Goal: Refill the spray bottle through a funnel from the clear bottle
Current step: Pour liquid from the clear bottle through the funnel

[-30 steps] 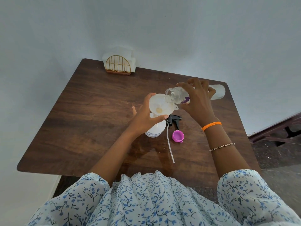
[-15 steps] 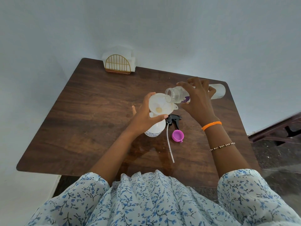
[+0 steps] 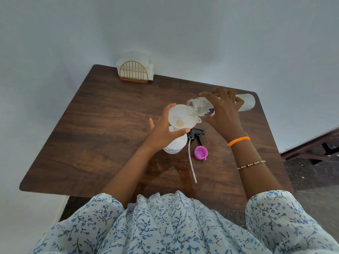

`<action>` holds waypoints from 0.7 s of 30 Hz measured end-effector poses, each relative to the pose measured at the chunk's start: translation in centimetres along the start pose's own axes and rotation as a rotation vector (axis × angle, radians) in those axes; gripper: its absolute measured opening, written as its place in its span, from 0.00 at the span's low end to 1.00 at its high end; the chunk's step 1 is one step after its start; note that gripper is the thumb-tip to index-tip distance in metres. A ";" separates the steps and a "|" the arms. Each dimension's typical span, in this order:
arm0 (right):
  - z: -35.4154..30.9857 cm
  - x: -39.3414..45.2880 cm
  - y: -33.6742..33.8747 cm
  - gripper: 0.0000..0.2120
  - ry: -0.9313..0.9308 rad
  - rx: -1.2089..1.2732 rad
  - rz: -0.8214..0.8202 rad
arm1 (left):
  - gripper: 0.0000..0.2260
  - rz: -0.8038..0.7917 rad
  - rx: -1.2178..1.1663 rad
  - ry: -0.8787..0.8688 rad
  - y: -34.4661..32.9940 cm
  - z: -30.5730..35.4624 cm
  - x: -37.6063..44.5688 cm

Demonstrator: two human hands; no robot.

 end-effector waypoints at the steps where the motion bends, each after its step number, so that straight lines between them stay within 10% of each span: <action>1: 0.0 0.0 0.0 0.25 0.000 0.001 0.001 | 0.36 0.000 0.001 0.001 0.0 0.0 0.0; 21: 0.0 0.1 0.0 0.26 0.000 -0.007 0.009 | 0.37 0.002 0.007 0.002 0.0 -0.1 0.1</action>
Point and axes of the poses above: each hand's wrist, its own x-axis towards the middle knuckle, its own y-axis out of the back of the hand, z = x × y, the point moved 2 cm from there along x, towards the middle knuckle, and after that the axes turned 2 degrees about y, right-handed, at the moved point
